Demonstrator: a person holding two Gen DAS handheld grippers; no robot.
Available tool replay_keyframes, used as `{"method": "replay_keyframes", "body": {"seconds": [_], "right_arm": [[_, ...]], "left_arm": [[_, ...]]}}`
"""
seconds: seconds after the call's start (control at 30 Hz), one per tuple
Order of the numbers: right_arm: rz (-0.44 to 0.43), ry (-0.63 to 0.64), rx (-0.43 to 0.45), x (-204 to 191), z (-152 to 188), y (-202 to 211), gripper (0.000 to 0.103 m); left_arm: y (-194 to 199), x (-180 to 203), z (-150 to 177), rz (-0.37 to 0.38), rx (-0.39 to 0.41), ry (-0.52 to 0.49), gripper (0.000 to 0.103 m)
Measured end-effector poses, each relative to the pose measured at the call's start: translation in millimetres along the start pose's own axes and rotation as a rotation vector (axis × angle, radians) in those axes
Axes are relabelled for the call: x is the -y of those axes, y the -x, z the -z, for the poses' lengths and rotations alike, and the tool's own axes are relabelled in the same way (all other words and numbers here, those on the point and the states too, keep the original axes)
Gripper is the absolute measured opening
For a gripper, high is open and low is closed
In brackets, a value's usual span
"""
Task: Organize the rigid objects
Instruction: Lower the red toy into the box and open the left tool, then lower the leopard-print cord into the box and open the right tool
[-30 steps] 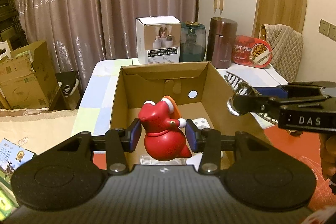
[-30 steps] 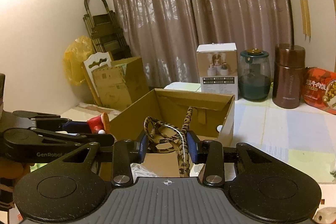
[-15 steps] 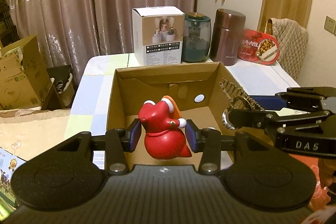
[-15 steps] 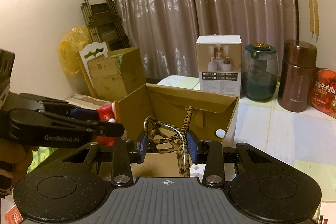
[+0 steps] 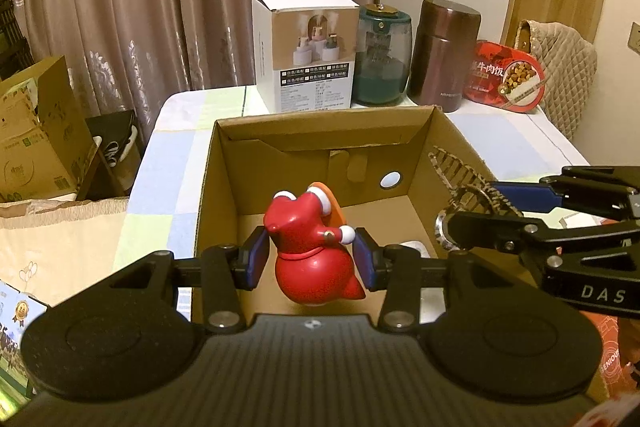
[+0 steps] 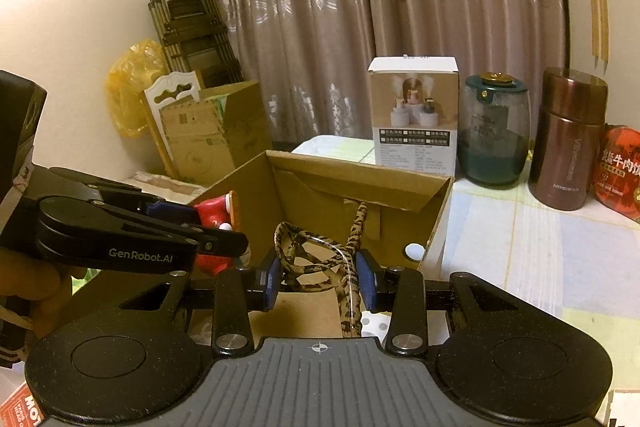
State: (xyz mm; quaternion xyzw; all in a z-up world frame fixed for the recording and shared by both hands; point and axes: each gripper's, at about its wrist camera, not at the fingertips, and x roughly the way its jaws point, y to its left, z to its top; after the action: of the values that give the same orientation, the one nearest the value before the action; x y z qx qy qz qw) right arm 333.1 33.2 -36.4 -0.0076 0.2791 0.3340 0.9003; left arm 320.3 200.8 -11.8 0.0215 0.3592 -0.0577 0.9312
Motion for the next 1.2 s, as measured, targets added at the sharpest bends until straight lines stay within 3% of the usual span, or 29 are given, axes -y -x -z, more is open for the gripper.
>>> {"method": "replay_keyframes", "body": {"seconds": [1.2], "right_arm": [[0.004,-0.033,0.003,1,1,2,0.036]], "left_arm": [[12,-2,0,-0.020,0.023,0.027,0.041]]}}
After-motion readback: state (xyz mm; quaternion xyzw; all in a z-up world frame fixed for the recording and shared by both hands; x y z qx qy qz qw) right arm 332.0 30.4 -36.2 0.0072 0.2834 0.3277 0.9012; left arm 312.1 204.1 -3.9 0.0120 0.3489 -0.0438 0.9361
